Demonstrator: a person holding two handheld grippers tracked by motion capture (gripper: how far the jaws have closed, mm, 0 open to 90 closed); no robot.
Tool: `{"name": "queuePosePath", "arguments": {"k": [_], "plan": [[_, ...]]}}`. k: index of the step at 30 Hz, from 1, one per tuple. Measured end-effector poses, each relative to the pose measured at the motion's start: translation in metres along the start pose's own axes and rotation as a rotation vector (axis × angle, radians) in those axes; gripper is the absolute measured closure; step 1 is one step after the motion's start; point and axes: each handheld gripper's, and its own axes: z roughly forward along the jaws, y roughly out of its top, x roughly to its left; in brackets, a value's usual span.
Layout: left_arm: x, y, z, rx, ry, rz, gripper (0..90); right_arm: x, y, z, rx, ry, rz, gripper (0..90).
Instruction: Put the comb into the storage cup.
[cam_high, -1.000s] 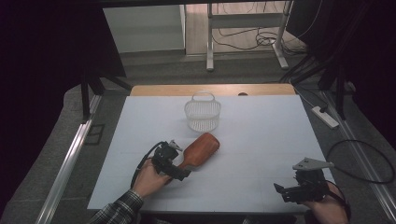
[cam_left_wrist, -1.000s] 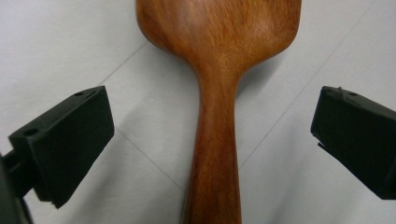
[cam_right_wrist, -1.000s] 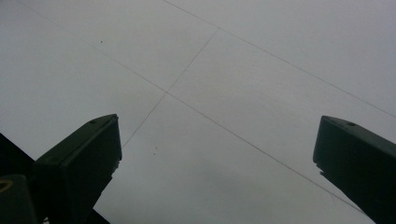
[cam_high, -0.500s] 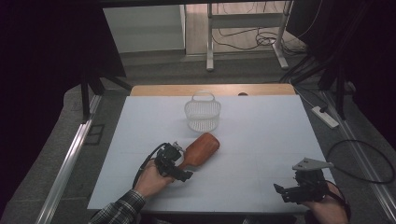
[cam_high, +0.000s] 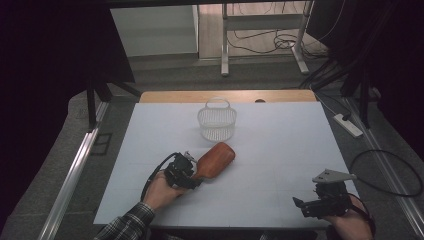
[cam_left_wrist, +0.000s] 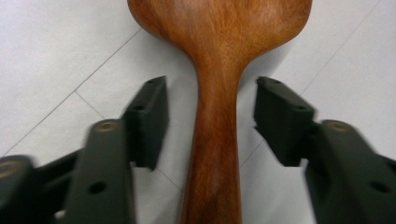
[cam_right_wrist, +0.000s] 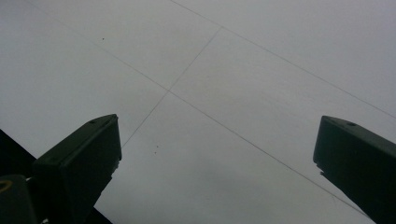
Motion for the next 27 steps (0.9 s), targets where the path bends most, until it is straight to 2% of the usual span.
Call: {"name": "queuePosePath", "arguments": {"k": [8, 12, 15, 22, 27], "plan": [[0.0011, 0.0021, 0.0034, 0.011, -0.008, -0.005, 63.6, 0.0001, 0.0, 0.0003, 0.003, 0.0, -0.007, 0.9], [0.0004, 0.0025, 0.0038, 0.007, -0.018, 0.007, 69.5, 0.0001, 0.0, 0.0003, 0.003, 0.001, -0.007, 0.9], [0.0015, 0.003, 0.0035, 0.01, -0.032, 0.006, 70.8, 0.0001, 0.0, 0.0003, 0.003, 0.001, -0.007, 0.9], [0.0014, 0.0029, 0.0018, -0.007, -0.025, 0.02, 71.3, 0.0002, 0.0001, 0.0003, 0.004, 0.001, -0.009, 0.9], [0.0055, 0.0014, 0.0002, -0.029, -0.055, 0.016, 71.4, 0.0003, 0.0, 0.0001, 0.003, 0.002, -0.01, 0.9]]}}
